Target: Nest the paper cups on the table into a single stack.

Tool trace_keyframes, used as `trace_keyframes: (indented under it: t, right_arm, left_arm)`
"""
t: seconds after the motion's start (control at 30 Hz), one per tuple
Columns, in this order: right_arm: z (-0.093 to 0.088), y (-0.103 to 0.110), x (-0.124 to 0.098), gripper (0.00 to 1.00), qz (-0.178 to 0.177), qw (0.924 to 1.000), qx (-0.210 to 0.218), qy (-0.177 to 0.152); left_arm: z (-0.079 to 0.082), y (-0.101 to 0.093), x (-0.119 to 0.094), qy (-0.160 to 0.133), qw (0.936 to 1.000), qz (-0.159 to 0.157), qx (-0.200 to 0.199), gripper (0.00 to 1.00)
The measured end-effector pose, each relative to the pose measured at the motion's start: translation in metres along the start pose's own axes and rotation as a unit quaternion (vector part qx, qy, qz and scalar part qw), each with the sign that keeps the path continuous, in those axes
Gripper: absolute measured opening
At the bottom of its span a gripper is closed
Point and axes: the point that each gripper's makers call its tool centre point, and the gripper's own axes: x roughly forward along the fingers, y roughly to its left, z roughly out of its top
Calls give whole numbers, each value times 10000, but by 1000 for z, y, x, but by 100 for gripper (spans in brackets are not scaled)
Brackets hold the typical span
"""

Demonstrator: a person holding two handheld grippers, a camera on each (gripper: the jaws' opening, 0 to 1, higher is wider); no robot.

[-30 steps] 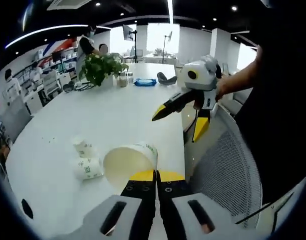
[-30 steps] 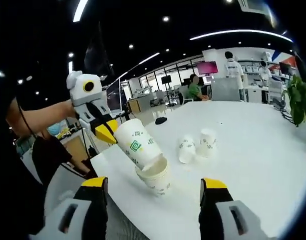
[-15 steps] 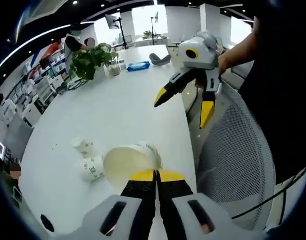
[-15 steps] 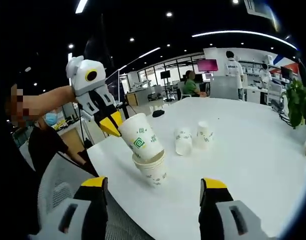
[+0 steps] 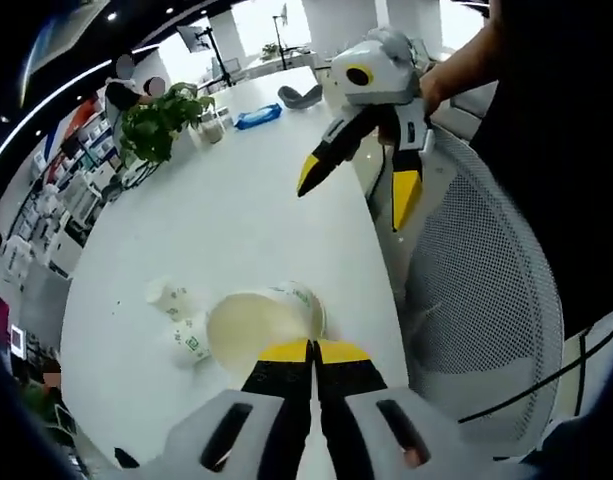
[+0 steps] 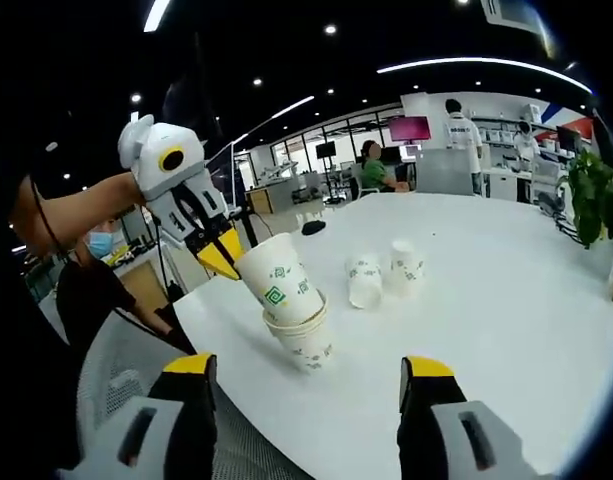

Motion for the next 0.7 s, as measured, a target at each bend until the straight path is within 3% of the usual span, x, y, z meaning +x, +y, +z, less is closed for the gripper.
trace_keyframes:
  t: [0.3, 0.7]
  right_arm:
    - [-1, 1, 1, 74, 22, 10000, -24, 15]
    - [-3, 1, 1, 73, 34, 10000, -23, 41]
  left_arm:
    - [-6, 3, 6, 219, 9994, 96, 260, 0]
    - [0, 6, 23, 218, 9994, -8, 278, 1]
